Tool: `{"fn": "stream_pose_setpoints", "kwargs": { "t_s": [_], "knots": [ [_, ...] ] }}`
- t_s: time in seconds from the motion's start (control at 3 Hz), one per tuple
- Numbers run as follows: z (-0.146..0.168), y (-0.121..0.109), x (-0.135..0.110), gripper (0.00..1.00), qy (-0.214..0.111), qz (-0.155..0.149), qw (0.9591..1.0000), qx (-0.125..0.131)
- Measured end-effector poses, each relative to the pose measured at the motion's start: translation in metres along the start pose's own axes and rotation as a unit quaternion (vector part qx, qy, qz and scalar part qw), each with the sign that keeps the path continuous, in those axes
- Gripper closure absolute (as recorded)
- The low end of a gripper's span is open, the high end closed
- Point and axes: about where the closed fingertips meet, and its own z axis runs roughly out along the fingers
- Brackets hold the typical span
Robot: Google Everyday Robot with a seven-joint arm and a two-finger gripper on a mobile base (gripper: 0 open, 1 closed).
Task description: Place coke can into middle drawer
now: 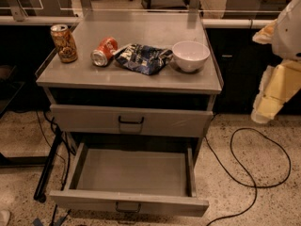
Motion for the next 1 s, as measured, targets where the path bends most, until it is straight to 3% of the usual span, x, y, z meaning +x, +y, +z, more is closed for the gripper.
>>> {"fn": "stream_pose_setpoints", "kwargs": {
  "t_s": [0.33, 0.67, 1.0],
  "knots": [
    [0.019, -0.043, -0.039, 0.0, 0.015, -0.009, 0.9998, 0.001],
    [0.019, -0.043, -0.039, 0.0, 0.015, -0.009, 0.9998, 0.001],
    [0.021, -0.061, -0.05, 0.0, 0.001, -0.008, 1.0, 0.004]
  ]
}}
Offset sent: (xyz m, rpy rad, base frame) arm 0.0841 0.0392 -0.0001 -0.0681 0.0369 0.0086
